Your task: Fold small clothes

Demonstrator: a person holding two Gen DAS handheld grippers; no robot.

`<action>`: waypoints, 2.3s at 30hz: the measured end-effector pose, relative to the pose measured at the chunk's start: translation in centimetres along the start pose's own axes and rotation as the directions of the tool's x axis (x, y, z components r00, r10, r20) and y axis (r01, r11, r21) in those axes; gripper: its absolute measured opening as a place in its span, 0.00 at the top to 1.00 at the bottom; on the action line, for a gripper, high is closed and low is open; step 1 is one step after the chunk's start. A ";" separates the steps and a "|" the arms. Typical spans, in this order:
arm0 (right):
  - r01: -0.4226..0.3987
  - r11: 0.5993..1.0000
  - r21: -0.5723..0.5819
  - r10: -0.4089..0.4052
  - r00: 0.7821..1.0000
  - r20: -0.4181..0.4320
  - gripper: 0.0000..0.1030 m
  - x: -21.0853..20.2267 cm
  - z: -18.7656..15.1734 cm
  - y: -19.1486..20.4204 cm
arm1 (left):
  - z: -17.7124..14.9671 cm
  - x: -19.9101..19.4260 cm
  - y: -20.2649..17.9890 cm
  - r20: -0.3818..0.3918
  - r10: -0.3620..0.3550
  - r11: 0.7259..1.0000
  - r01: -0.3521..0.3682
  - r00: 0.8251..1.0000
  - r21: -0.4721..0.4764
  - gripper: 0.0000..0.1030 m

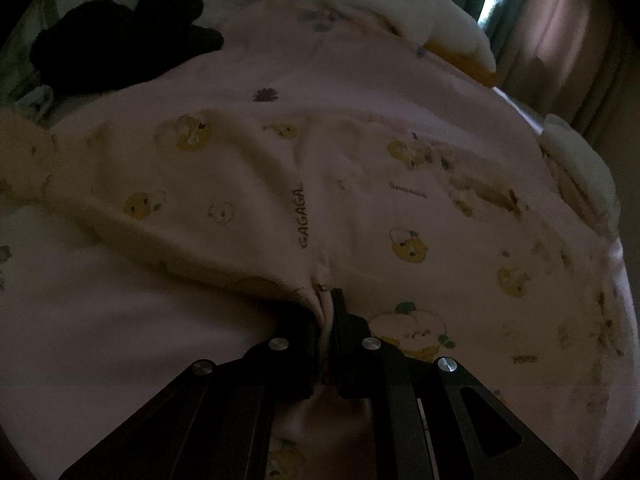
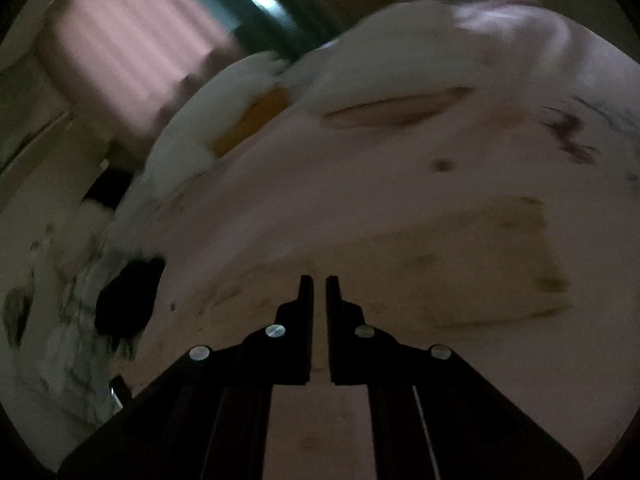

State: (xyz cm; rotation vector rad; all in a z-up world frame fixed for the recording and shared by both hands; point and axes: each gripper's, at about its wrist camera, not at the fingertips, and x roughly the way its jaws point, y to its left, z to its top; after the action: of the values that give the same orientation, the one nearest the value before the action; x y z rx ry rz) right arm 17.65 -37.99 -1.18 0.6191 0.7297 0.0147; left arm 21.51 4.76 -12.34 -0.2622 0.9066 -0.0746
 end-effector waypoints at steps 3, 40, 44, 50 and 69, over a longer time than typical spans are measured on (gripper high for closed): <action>0.027 0.992 -0.126 -0.032 0.999 -0.038 0.94 3.1 -0.3 4.3 | 0.0 0.0 0.3 0.001 -0.024 1.000 0.024 1.000 -0.019 0.90; 0.396 0.902 -0.173 -0.409 0.911 -0.051 0.90 7.0 4.2 -4.3 | 0.3 -0.5 0.2 -0.016 -0.025 1.000 0.025 1.000 -0.016 0.90; 0.329 0.919 -0.219 -0.349 0.935 -0.059 0.90 6.6 3.2 0.0 | 1.2 -0.5 -0.2 -0.079 -0.012 0.996 0.019 0.997 0.091 0.93; 0.238 0.938 -0.253 -0.258 0.965 -0.050 0.90 6.4 2.2 3.8 | 1.8 -1.0 0.2 -0.119 -0.009 0.995 0.021 0.993 0.100 0.94; -0.036 0.949 -0.314 -0.022 0.984 -0.179 0.90 11.5 -1.3 18.0 | 2.9 -3.3 2.4 -0.173 -0.116 0.978 0.144 0.978 0.154 0.95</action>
State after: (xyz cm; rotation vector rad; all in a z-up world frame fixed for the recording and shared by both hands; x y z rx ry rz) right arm 29.03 -19.91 0.55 0.3143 0.8800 0.1937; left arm 21.60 8.19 -8.71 -0.1619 1.0389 -0.2955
